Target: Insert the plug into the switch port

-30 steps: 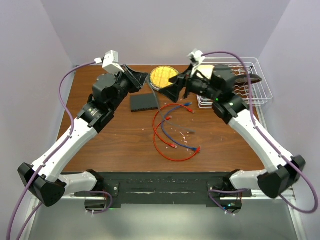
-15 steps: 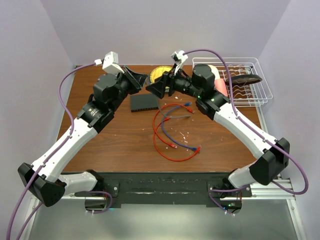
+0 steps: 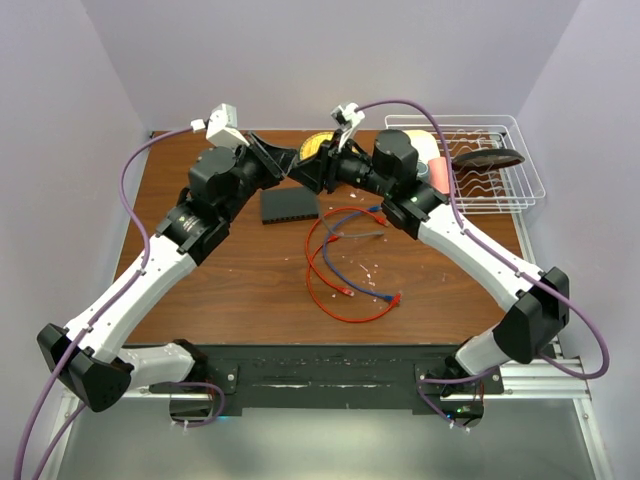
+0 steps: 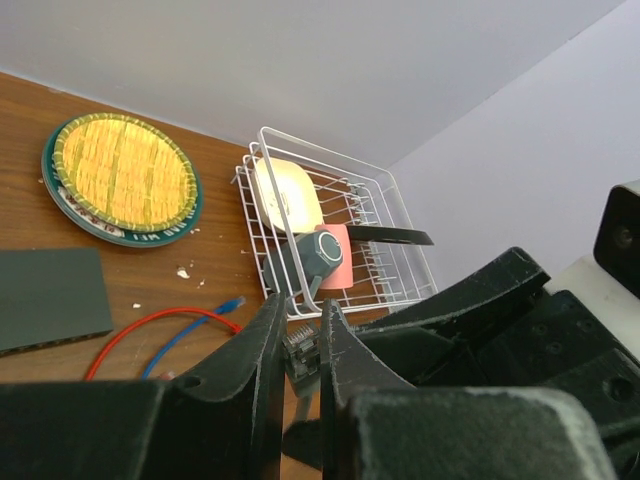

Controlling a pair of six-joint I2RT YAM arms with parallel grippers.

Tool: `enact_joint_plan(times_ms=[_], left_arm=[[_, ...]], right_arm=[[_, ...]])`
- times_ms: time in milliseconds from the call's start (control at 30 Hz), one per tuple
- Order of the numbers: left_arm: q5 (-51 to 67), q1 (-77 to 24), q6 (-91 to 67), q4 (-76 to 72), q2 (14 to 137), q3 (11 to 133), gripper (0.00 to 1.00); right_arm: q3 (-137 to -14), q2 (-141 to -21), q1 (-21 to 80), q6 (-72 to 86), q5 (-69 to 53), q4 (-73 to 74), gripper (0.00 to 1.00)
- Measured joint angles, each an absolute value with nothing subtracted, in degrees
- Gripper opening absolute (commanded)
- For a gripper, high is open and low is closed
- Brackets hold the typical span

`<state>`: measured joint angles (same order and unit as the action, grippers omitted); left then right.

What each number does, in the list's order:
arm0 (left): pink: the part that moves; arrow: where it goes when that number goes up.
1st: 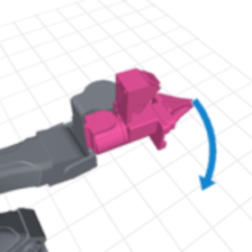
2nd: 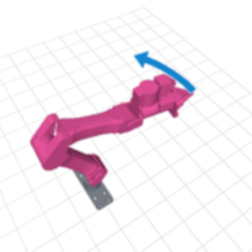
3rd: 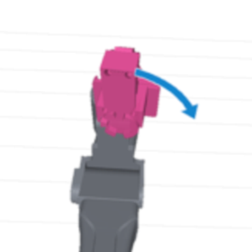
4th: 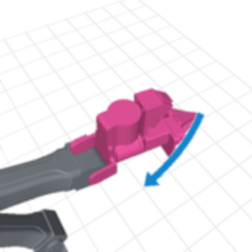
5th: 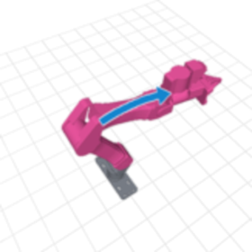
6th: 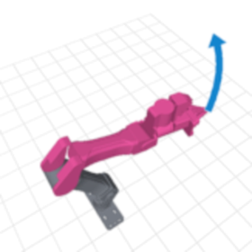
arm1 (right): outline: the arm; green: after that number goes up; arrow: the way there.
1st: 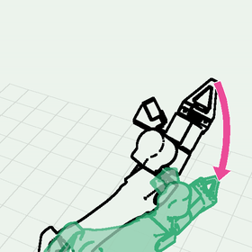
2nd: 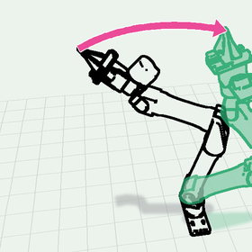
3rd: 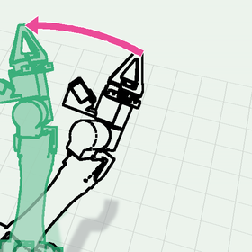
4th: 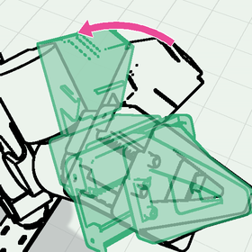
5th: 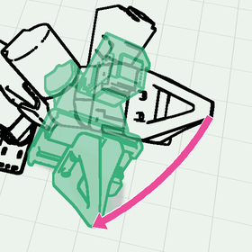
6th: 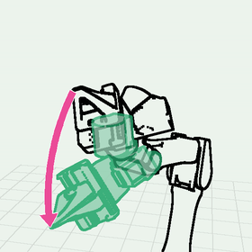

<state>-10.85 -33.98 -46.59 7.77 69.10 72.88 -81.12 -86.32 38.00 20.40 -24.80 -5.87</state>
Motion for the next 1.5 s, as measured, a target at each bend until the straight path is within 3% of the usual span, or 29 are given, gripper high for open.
enact_joint_plan(times_ms=[33,133,167,200,267,300,367,400,467,700,933,1167,1300,1500], left_arm=[[-10.8,-34.0,-46.9,7.8,69.1,72.9,0.0],[-10.7,-33.9,-47.2,7.6,69.1,72.9,0.01],[-10.6,-33.8,-47.3,7.5,69.1,72.9,0.07],[-10.6,-33.8,-47.3,7.4,69.1,72.8,0.26],[-10.6,-33.8,-47.1,6.9,69.0,72.3,0.45],[-10.7,-33.8,-46.4,6.7,68.9,72.1,0.63],[-10.9,-33.8,-44.4,6.8,68.4,71.4,0.78],[-11.2,-33.8,-43.3,7.2,67.9,71.2,0.9],[-11.4,-33.2,-40.2,7.7,66.5,71.0,1.0],[-8.7,-28.2,-29.8,7.0,57.5,70.2,0.99],[12.3,-27.1,-18.7,3.6,56.4,70.2,0.96],[36.1,-27.0,-21.4,-8.0,60.5,64.9,0.68],[46.2,-27.0,-27.9,-19.0,63.5,62.3,0.59],[52.3,-27.0,-33.6,-27.4,66.5,62.1,0.44]], right_arm=[[-81.1,-86.4,38.0,20.4,-24.7,-5.9,0.01],[-81.1,-86.6,38.2,20.7,-24.6,-6.2,0.0],[-81.1,-86.7,38.2,20.9,-24.5,-6.4,0.0],[-81.1,-86.7,38.2,20.9,-24.5,-6.4,0.0],[-81.1,-86.7,38.2,20.9,-24.6,-6.4,0.0],[-81.1,-86.7,38.2,20.8,-24.6,-6.3,0.0],[-81.1,-86.7,38.2,20.4,-24.8,-6.0,0.0],[-81.1,-86.7,38.2,19.8,-25.1,-5.4,0.0],[-81.1,-86.5,38.2,18.4,-25.7,-3.5,0.0],[-81.3,-84.9,35.4,12.7,-34.3,6.6,0.0],[-81.3,-80.9,26.6,13.0,-55.6,8.5,0.0],[-80.3,-80.2,26.3,19.2,-68.9,1.0,0.0],[-79.4,-80.2,26.3,21.1,-70.9,-1.1,0.0],[-79.2,-80.2,26.3,22.0,-71.5,-1.8,0.0]])
